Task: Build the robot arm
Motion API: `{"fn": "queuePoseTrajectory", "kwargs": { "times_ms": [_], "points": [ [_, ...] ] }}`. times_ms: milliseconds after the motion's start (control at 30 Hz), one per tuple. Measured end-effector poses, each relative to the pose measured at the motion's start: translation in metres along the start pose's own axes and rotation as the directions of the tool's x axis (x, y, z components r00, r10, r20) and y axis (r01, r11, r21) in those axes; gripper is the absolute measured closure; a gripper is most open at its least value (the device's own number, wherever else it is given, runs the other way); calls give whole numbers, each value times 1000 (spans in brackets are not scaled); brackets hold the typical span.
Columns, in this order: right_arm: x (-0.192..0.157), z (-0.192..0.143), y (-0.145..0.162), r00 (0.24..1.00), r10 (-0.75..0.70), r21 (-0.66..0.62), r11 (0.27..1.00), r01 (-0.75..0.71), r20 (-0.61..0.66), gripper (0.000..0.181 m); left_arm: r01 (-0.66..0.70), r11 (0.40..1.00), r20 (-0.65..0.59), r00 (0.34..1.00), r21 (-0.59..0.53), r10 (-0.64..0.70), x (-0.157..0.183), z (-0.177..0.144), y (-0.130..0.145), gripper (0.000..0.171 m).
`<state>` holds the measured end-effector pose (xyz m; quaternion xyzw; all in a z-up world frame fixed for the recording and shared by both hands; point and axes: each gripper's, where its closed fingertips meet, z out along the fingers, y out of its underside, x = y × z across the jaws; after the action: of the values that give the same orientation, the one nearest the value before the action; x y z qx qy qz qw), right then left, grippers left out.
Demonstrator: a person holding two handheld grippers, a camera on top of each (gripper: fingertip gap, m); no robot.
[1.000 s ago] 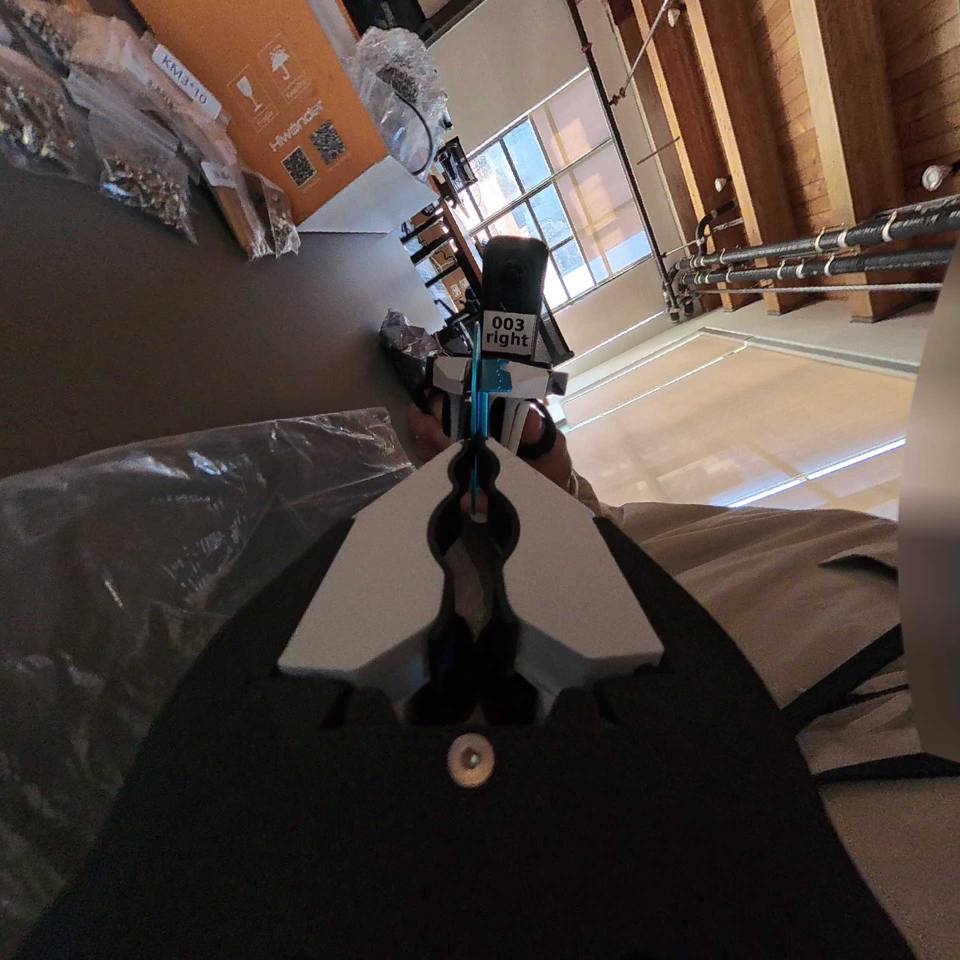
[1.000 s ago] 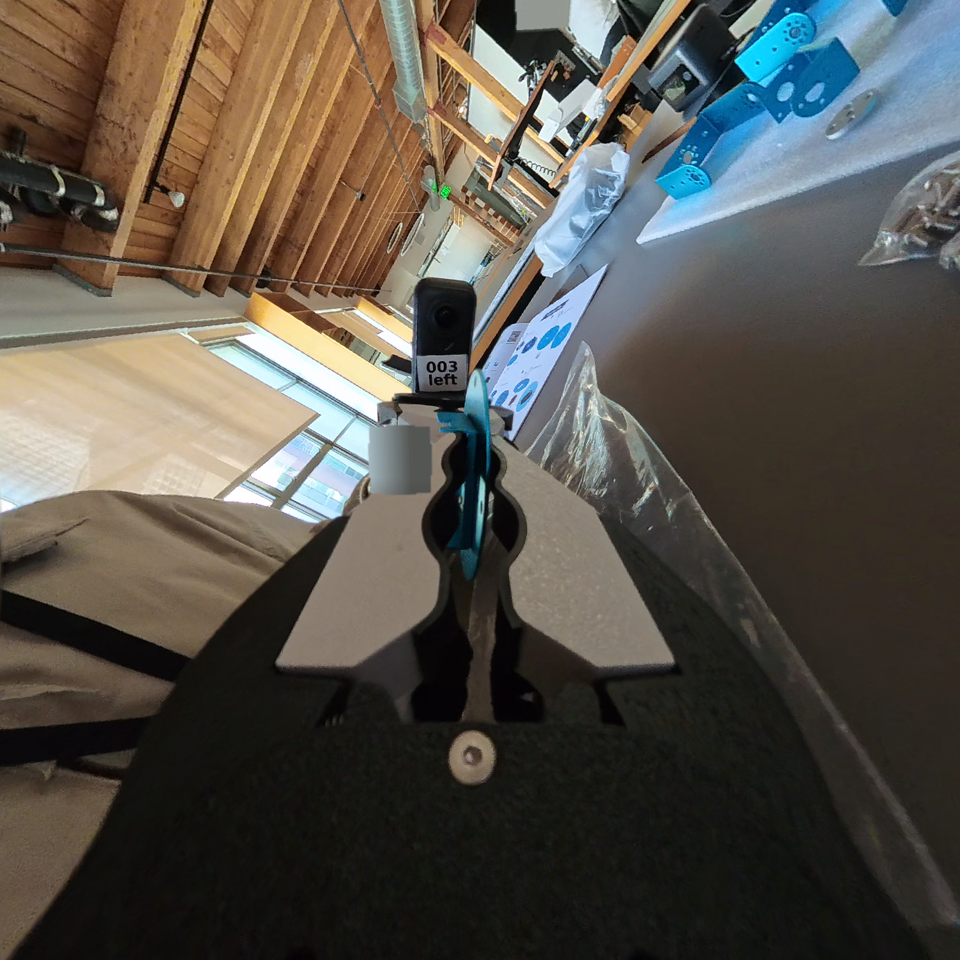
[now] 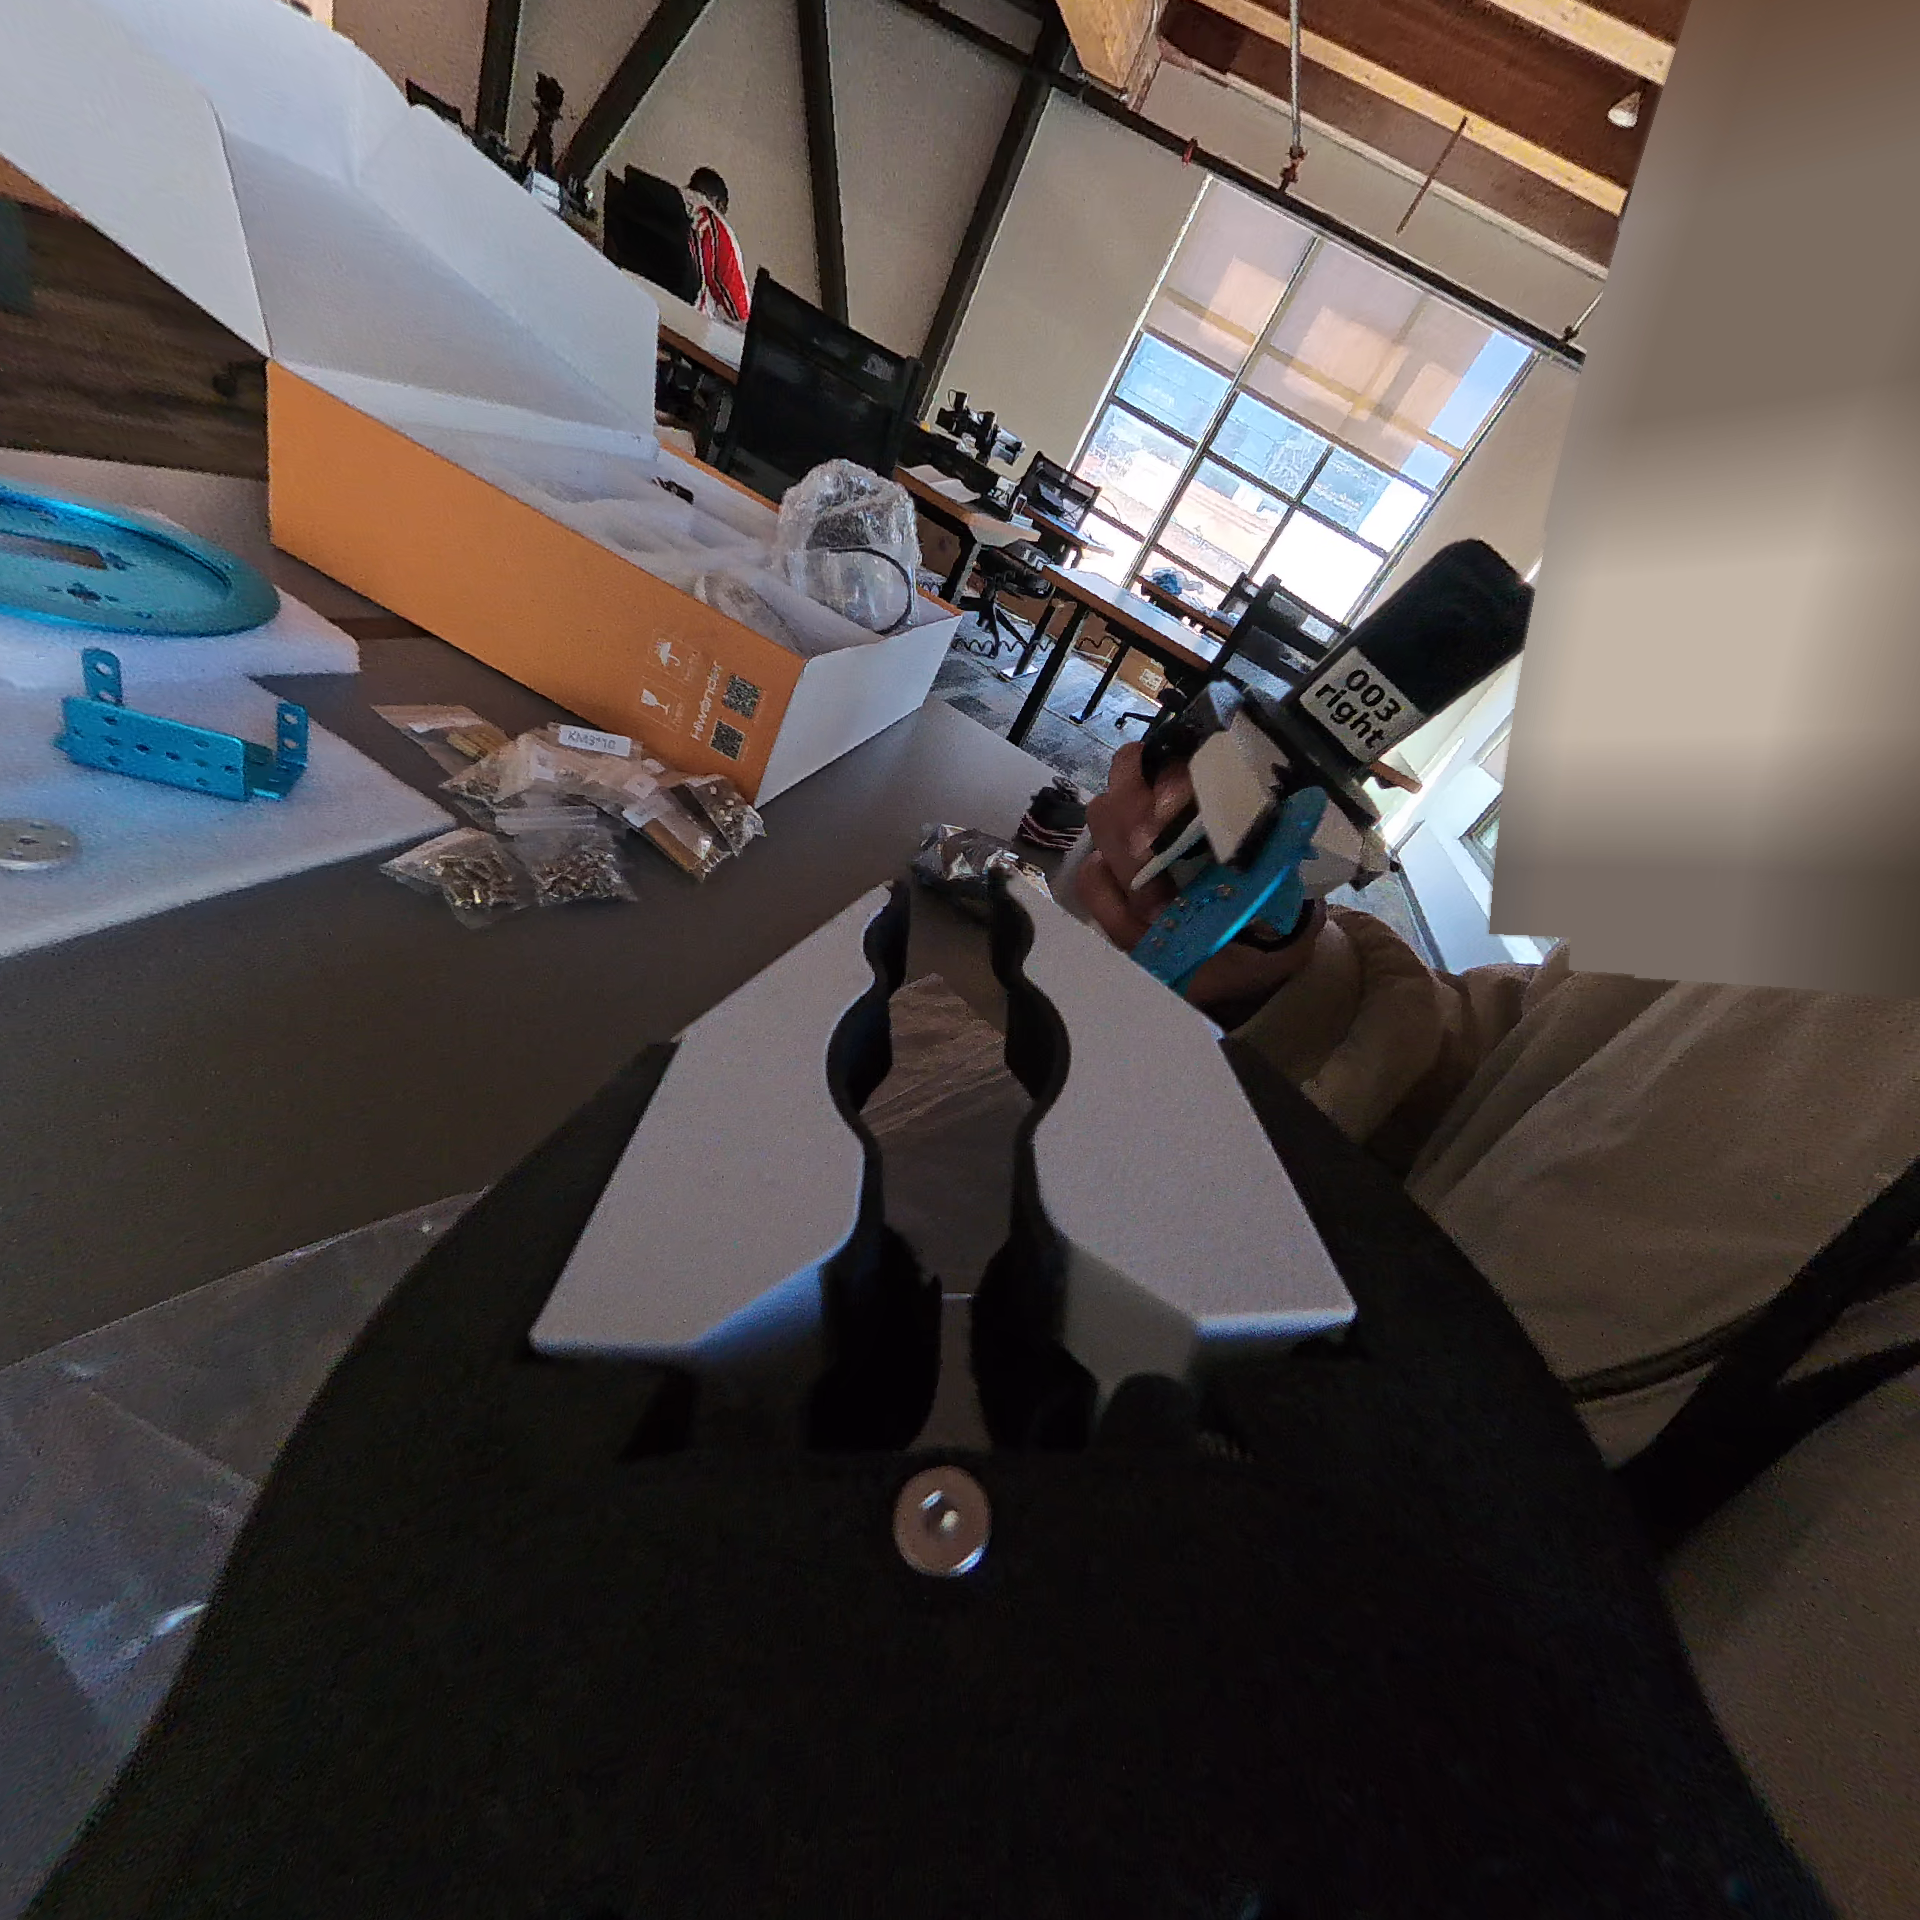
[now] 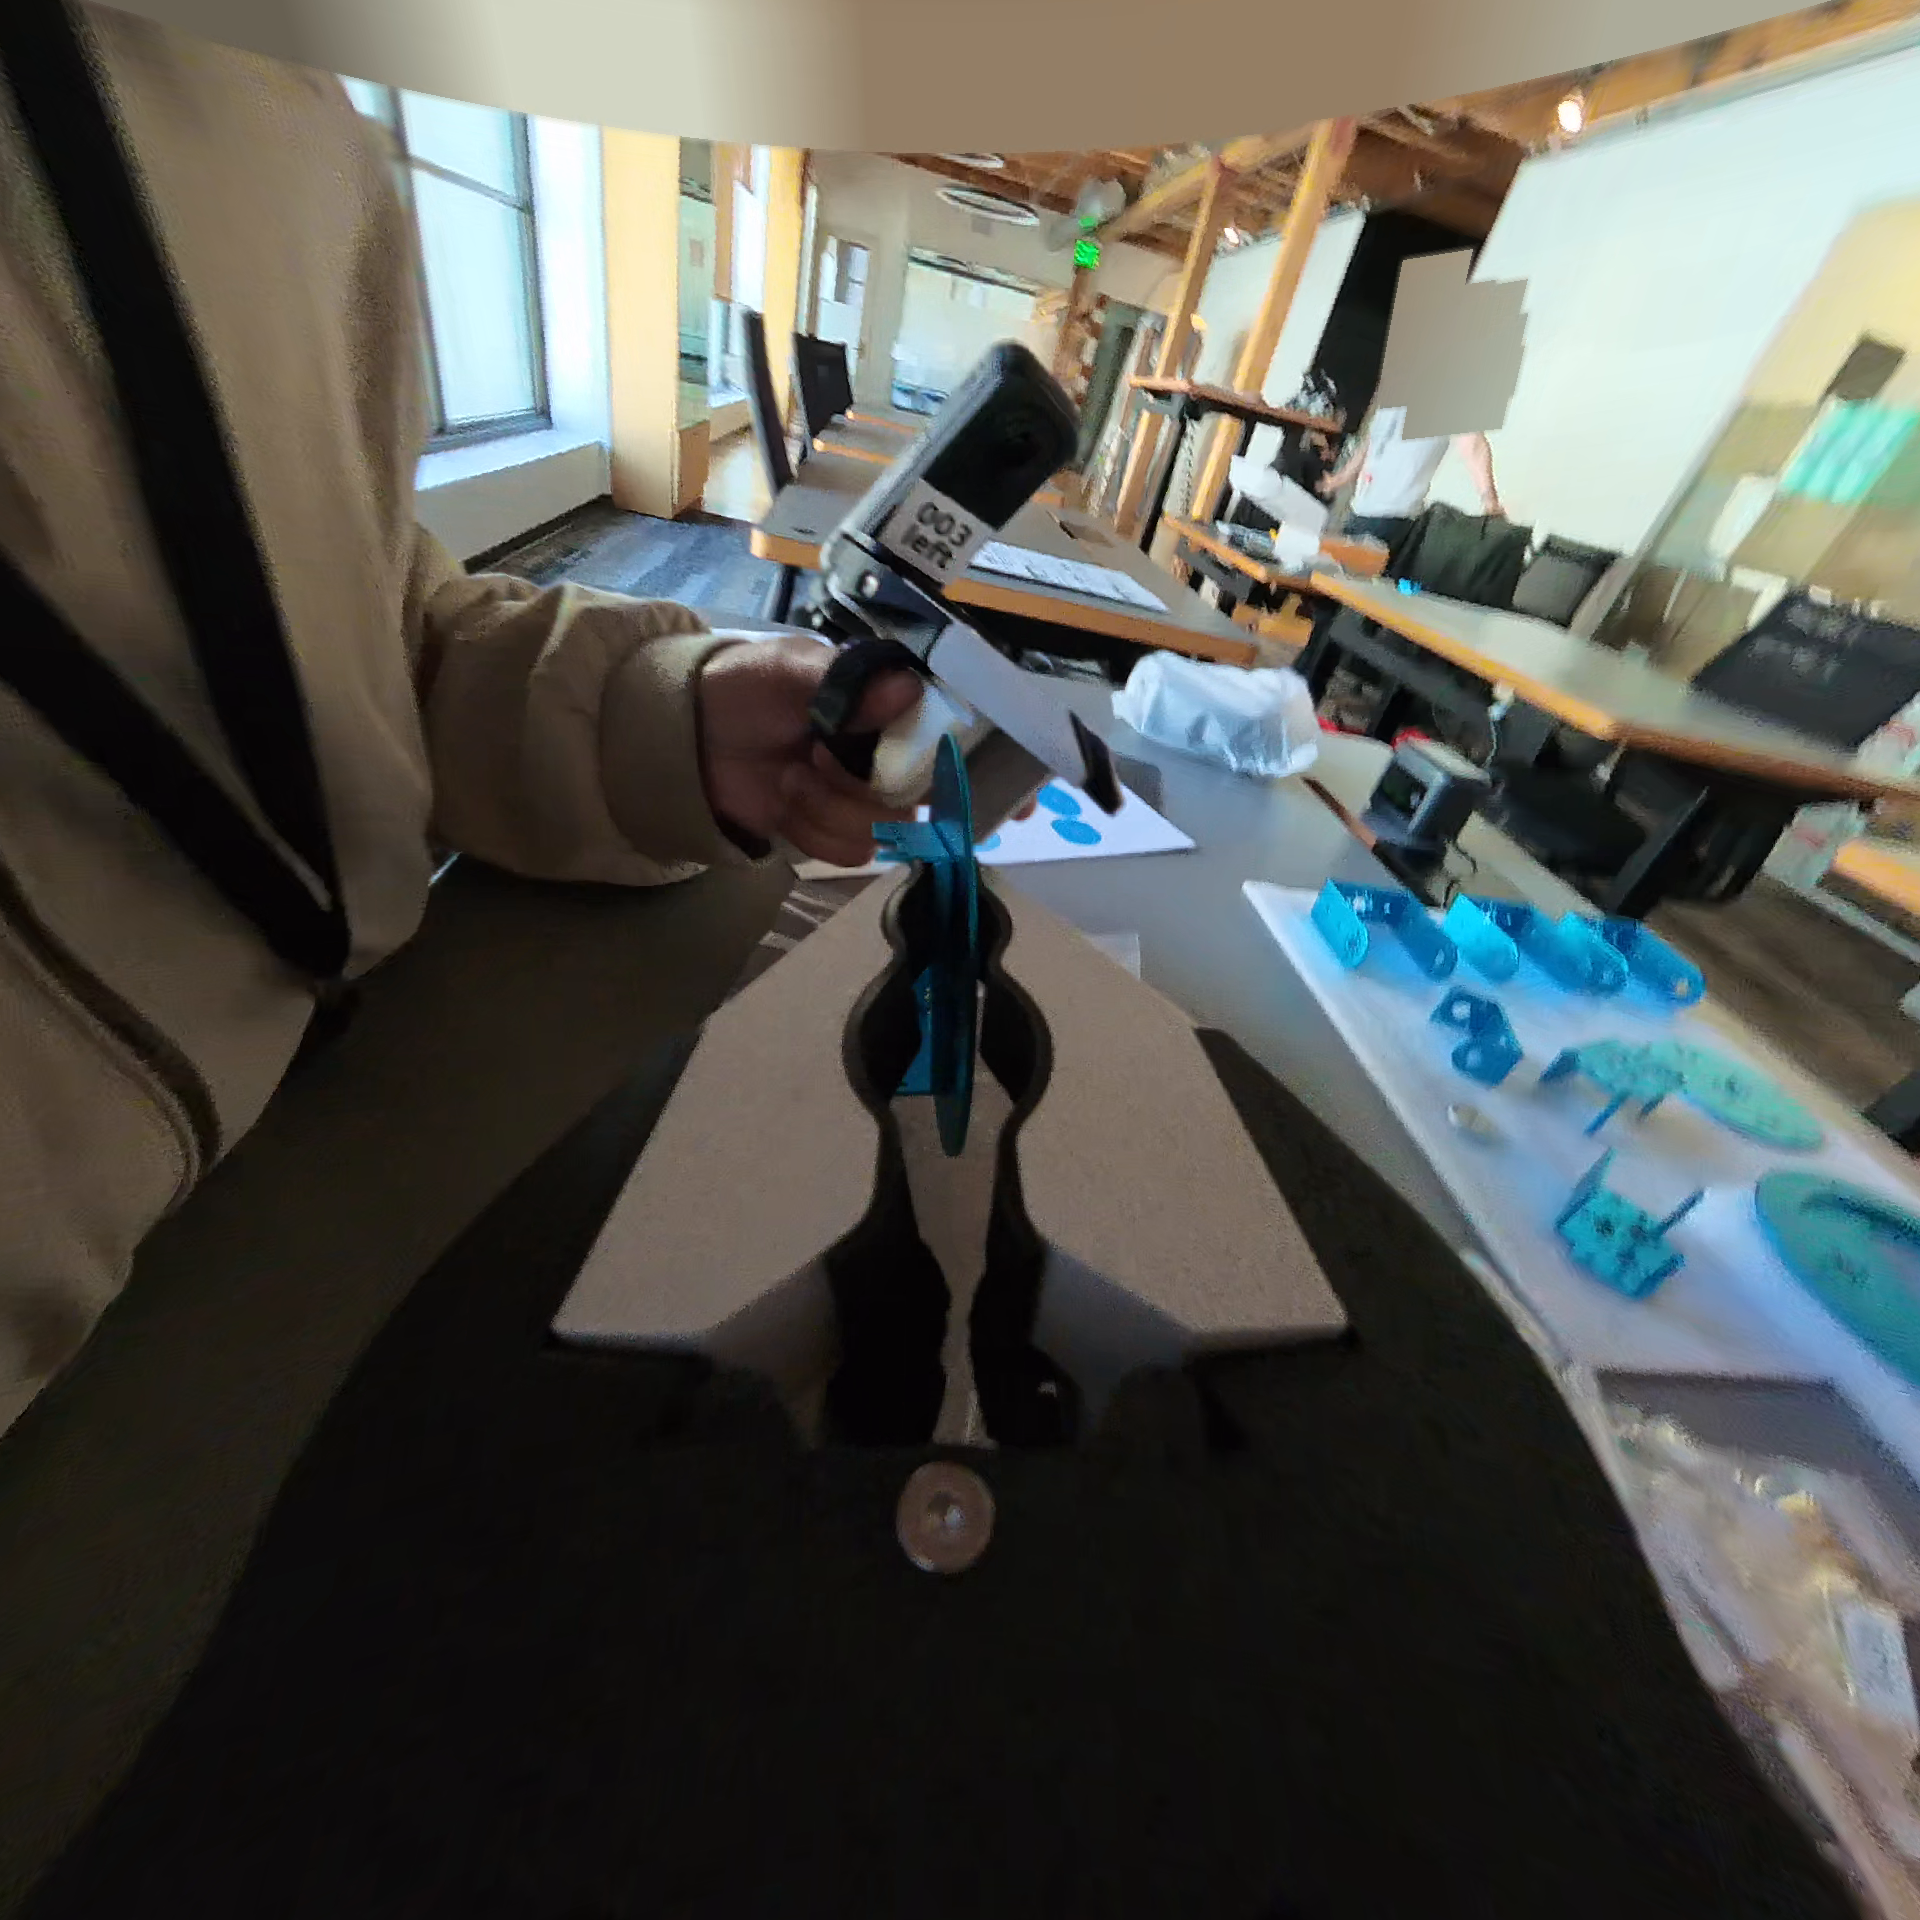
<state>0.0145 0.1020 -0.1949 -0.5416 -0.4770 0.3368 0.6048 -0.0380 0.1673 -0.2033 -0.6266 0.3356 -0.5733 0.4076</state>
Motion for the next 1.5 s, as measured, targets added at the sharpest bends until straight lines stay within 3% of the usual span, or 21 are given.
{"fn": "queuePoseTrajectory", "kwargs": {
  "times_ms": [300, 600, 733, 900, 1033, 1267, 1500],
  "points": [
    [-9, -4, -14, 995, -92, 71, 993, 91, 23, 178, -107, 994, -216, 972, -32, 97, 44, -3, 16, 159],
    [-21, 3, -17, 994, -46, 110, 993, 36, 95, 178, -342, 929, -297, 910, -139, 290, 70, 17, 48, 153],
    [-25, 8, -12, 993, -51, 90, 995, 41, 106, 178, -415, 905, -312, 876, -99, 368, 81, 24, 48, 165],
    [-25, 7, -8, 993, -49, 69, 997, 42, 111, 178, -665, 742, -207, 741, -92, 639, 77, 27, 51, 168],
    [-29, 8, -5, 989, -82, 44, 996, 77, 124, 178, -712, 694, -216, 698, -108, 683, 77, 25, 56, 168],
    [-30, 9, 6, 983, -134, -24, 990, 138, 123, 178, -825, 534, -221, 564, -184, 796, 71, 23, 60, 169],
    [-33, 7, 5, 975, -181, -43, 981, 188, 128, 178, -845, 499, -255, 535, -194, 806, 74, 24, 60, 168]
  ]
}}
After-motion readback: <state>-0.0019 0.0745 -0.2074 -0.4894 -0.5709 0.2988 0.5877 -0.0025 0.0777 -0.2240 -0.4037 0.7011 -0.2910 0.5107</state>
